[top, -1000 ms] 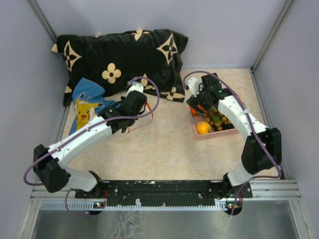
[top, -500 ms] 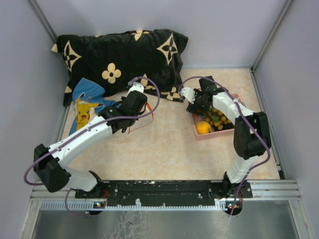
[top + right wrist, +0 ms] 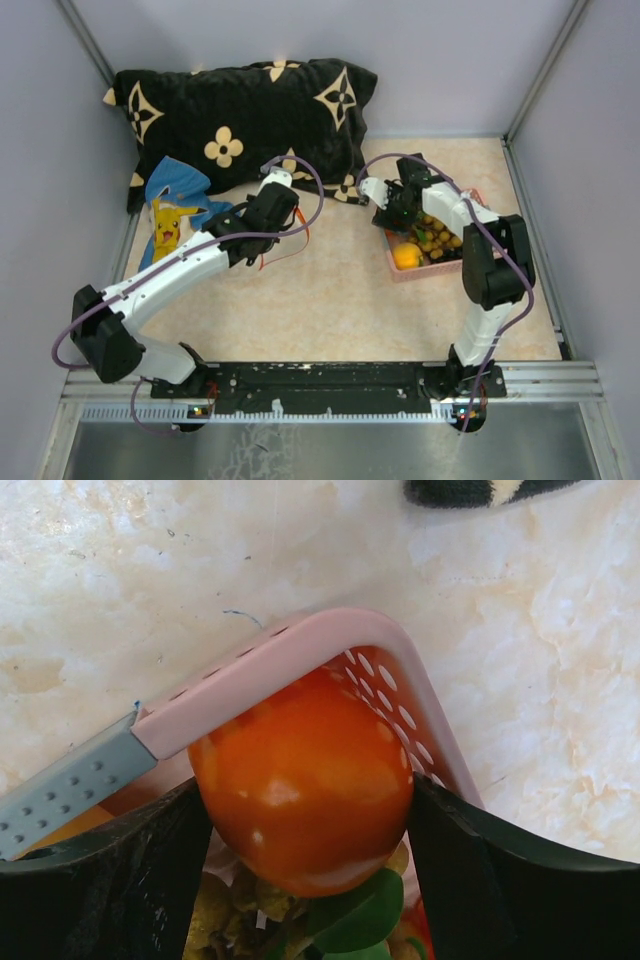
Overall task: Place the food in the zip-top bag and seal the zipper
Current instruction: Pick up the fake fruit from the bin.
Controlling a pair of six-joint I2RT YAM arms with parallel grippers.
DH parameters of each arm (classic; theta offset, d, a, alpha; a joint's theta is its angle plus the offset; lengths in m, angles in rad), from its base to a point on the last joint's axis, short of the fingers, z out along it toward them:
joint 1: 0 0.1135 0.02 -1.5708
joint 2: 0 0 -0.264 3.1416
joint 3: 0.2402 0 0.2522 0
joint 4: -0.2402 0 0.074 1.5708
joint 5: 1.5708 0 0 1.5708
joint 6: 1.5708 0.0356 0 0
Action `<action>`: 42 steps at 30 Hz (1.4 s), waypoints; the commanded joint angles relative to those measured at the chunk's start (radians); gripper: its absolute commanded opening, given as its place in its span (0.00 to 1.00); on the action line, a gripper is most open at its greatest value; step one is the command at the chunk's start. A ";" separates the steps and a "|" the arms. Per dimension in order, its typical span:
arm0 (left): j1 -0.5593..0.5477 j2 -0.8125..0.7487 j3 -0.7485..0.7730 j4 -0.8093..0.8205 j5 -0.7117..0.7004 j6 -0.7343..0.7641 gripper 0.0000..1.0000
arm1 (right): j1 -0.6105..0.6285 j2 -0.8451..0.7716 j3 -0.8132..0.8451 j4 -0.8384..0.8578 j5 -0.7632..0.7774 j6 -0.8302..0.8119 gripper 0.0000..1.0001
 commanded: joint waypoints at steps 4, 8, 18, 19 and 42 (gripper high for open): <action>0.002 0.003 0.025 -0.019 0.009 -0.013 0.00 | 0.005 0.046 0.059 -0.023 -0.047 -0.003 0.69; 0.002 0.002 0.023 -0.020 0.009 -0.015 0.00 | 0.006 0.042 0.079 -0.047 -0.044 0.014 0.51; 0.003 0.003 0.020 -0.014 0.009 -0.012 0.00 | 0.008 -0.079 0.052 -0.044 -0.067 0.088 0.35; 0.002 0.002 0.019 -0.013 0.011 -0.012 0.00 | 0.008 -0.095 0.043 -0.038 -0.071 0.095 0.37; 0.002 -0.029 -0.012 0.004 0.018 -0.001 0.00 | 0.071 -0.034 0.110 -0.095 -0.045 0.088 0.70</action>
